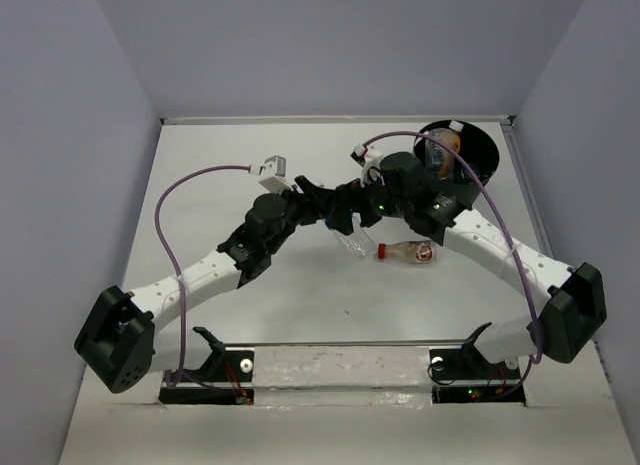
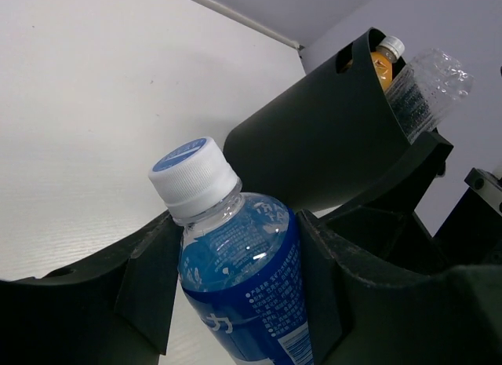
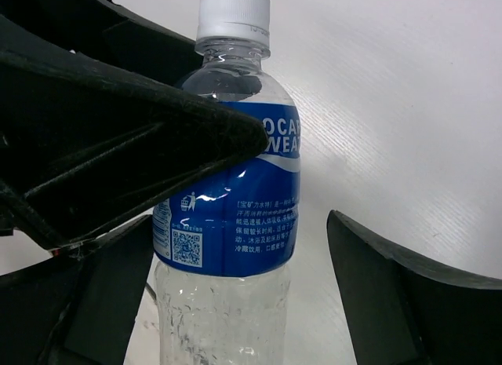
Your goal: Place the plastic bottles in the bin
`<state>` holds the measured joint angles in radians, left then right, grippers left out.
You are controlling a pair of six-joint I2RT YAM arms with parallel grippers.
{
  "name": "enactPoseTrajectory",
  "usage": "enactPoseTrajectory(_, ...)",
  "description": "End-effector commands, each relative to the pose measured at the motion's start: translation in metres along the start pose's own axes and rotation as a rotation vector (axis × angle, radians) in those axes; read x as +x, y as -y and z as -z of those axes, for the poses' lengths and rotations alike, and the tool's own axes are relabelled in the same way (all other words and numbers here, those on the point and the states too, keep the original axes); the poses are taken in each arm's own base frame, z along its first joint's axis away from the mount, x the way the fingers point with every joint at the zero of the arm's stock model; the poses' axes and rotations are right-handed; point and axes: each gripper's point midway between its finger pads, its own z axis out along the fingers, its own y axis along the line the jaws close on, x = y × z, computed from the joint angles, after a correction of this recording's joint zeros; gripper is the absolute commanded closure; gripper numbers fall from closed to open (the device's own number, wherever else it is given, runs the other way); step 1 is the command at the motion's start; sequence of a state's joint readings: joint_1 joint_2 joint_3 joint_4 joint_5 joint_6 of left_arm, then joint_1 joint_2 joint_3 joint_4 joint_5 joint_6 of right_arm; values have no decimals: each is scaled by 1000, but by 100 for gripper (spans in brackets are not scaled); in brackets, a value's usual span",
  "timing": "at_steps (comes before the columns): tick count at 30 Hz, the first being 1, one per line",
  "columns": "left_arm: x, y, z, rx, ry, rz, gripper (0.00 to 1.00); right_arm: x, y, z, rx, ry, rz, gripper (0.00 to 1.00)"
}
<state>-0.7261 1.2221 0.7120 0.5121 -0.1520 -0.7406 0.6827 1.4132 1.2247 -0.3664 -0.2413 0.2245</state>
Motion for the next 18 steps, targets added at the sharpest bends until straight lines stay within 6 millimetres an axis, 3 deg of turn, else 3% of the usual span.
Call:
enactPoseTrajectory(1,-16,34,8,116,38,16,56,-23,-13,11,-44,146,-57,11)
enactPoseTrajectory(2,-15,37,9,128,32,22,55,-24,-14,12,-45,157,-66,19)
enactPoseTrajectory(3,-17,39,9,137,34,23,54,-23,-14,14,-46,165,-73,19)
enactPoseTrajectory(4,-18,41,9,146,37,27,53,-23,-14,18,-42,180,-84,28)
enactPoseTrajectory(6,-20,46,11,163,37,30,41,-26,-14,24,-34,204,-92,44)
enactPoseTrajectory(9,-25,53,15,185,44,33,29,-33,-17,38,-38,252,-92,57)
enactPoseTrajectory(14,-33,60,22,209,63,33,27,-46,-19,57,-25,316,-85,65)
enactPoseTrajectory(18,-46,63,29,202,96,10,16,-52,-15,69,9,359,-80,67)
